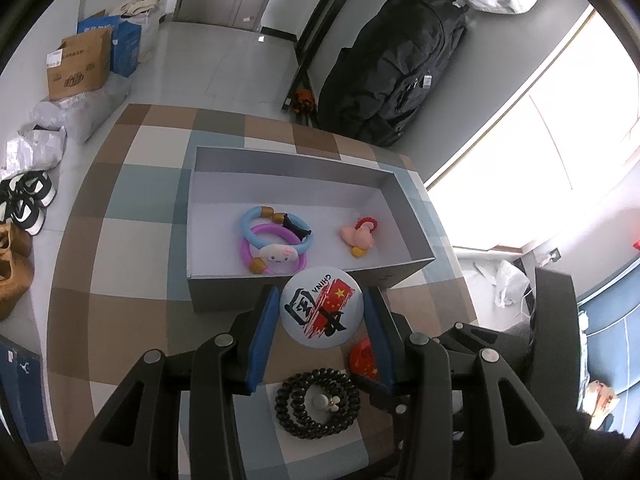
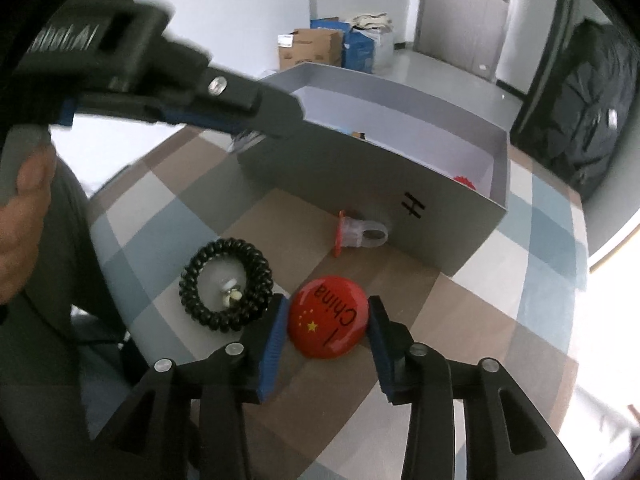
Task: Organize jewelry
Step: 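Lift the white badge with the left tool while the right tool lifts the red badge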
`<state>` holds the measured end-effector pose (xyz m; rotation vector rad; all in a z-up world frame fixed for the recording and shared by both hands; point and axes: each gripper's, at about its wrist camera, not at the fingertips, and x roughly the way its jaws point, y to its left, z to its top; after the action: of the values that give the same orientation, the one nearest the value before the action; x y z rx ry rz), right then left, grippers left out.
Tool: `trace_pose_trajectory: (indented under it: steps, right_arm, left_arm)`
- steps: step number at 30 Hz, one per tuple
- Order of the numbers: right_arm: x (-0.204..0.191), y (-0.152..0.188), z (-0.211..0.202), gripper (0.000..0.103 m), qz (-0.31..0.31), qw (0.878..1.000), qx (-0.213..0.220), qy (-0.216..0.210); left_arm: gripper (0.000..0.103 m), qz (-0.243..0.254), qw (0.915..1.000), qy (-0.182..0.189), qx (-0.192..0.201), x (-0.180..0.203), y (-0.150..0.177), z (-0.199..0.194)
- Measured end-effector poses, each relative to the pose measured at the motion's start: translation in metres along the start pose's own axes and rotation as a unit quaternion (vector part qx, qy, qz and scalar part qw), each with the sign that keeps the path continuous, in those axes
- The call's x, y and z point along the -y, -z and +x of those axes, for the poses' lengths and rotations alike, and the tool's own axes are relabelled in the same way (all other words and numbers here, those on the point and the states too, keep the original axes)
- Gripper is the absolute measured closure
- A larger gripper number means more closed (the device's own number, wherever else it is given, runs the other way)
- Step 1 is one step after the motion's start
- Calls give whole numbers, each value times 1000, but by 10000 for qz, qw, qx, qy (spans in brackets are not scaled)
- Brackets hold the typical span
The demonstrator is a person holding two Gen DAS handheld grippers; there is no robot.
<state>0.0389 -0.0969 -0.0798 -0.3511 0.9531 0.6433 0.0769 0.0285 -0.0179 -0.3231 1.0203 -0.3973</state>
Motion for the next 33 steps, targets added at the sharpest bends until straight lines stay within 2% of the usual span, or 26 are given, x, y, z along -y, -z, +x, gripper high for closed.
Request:
trace_pose_trajectory:
  steps: [7,10,14,17,21,23,27,33]
  right_arm:
    - [-3,-2,-2,66,-117,9999,48,57]
    - [1,-4,-9,82,9,9998,213,-16]
    - [9,-3,-11,84,248,9992,217,-237]
    - [13,-3,-16,93,383,9977,289,-489]
    - [13,-2,-22,98,442,9959,316,-724]
    - [6,1,-26,99,451,9947,310,-868]
    - [-1,4,-27,100,446,9946,285,-895]
    - [24,-4,-38,100,1016,9864,537,-1174]
  left_arm:
    - [65,17,10000,24,76,2,-2,-2]
    - [65,-8,9999,59,120,1,-4,-3]
    - [65,-23,9998,83,164,0,-6,-4]
    - [65,-44,9998,104,163,0,-8,-3]
    - [65,-55,9997,149,164,0,-10,-3]
    - [65,-48,9997,155,170,1,-11,-2]
    - [65,-48,9996,203,201,3,-11,-3]
    - [65,-22,9987,267,438,5,-11,-13]
